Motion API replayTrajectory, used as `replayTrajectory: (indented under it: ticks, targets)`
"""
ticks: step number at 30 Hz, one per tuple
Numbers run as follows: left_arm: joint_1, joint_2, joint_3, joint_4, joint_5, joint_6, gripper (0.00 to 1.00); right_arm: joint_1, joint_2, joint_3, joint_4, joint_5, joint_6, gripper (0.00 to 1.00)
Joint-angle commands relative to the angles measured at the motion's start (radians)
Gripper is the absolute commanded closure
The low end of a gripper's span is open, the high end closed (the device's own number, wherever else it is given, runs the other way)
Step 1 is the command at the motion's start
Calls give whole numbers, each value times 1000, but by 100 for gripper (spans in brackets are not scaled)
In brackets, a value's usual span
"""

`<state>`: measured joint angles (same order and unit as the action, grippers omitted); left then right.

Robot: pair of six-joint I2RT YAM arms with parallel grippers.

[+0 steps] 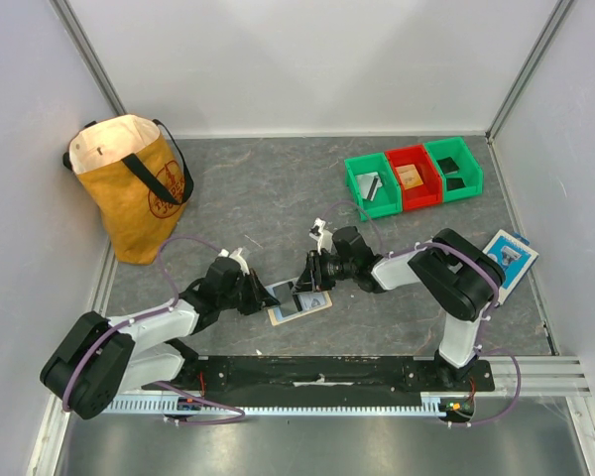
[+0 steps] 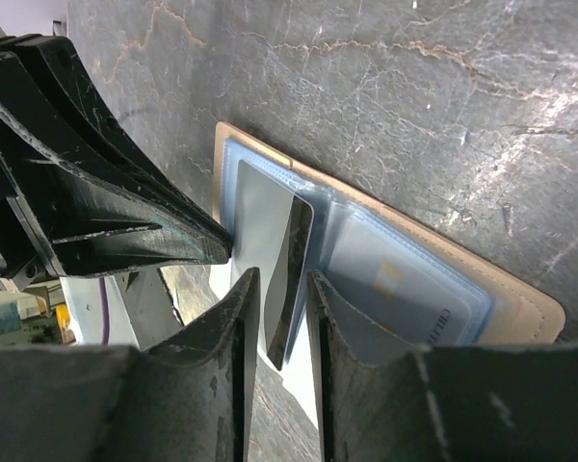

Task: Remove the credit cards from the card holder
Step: Remove the credit card from the card holder.

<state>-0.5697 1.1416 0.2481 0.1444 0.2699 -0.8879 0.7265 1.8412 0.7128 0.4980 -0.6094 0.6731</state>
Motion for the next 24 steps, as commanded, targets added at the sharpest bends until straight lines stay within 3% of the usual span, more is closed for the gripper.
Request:
replayTrajectory:
  ticks: [1,9,11,14,24]
  targets:
    - [8,1,-27,-22,-3,-14,88,1,30,-22,51,-41,14,69]
    - [11,1,-33,-16,0,-19,88,-7,62,-35,126,-90,34,74]
    - [11,1,-33,-16,3,-20,89,-7,70,-38,148,-105,43,80]
    - [11,-3,-35,-16,2,-22,88,-16,72,-42,162,-112,45,99]
    - [13,-13,-33,-23,-3,-19,88,-82,10,-61,76,-110,-21,100]
